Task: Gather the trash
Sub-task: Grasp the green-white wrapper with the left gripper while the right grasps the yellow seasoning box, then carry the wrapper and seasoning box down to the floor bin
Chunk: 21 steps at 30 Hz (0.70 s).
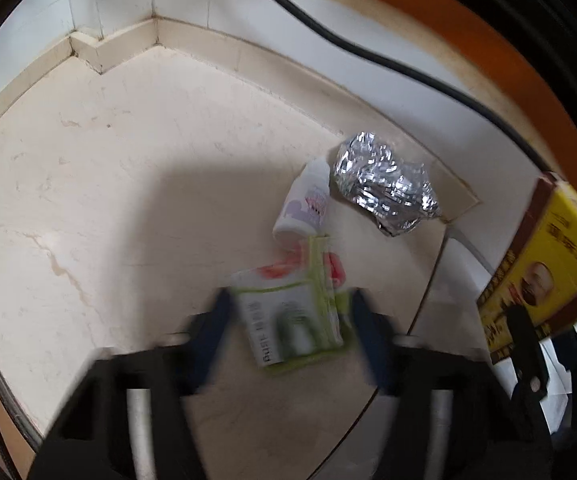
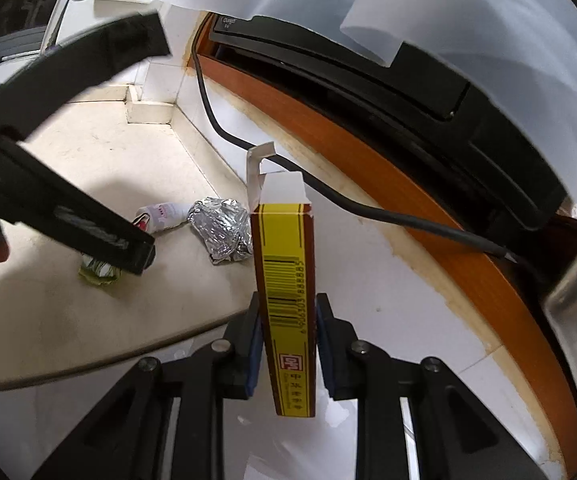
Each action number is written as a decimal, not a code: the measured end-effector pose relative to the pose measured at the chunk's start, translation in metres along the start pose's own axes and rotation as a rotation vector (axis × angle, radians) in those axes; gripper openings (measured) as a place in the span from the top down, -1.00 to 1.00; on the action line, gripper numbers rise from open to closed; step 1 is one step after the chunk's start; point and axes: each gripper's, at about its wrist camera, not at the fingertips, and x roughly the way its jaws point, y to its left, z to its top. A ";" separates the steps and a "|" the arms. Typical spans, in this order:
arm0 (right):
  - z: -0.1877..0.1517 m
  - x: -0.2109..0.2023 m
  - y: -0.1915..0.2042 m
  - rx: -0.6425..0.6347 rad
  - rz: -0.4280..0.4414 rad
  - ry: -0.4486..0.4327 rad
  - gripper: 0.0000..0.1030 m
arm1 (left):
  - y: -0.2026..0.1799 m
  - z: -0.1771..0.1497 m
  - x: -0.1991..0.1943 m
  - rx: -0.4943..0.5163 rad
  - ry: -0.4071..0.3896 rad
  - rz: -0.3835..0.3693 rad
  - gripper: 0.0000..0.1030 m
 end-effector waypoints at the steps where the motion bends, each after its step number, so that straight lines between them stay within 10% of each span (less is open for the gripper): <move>1: 0.000 -0.001 0.001 -0.003 0.000 0.000 0.55 | -0.001 -0.001 -0.002 -0.002 -0.012 0.001 0.32; 7: -0.002 -0.012 0.002 0.006 0.015 0.007 0.56 | -0.003 -0.014 -0.033 0.023 -0.095 -0.016 0.62; 21: -0.005 -0.098 0.024 0.115 0.104 0.021 0.57 | 0.010 -0.116 -0.163 0.117 -0.214 -0.069 0.63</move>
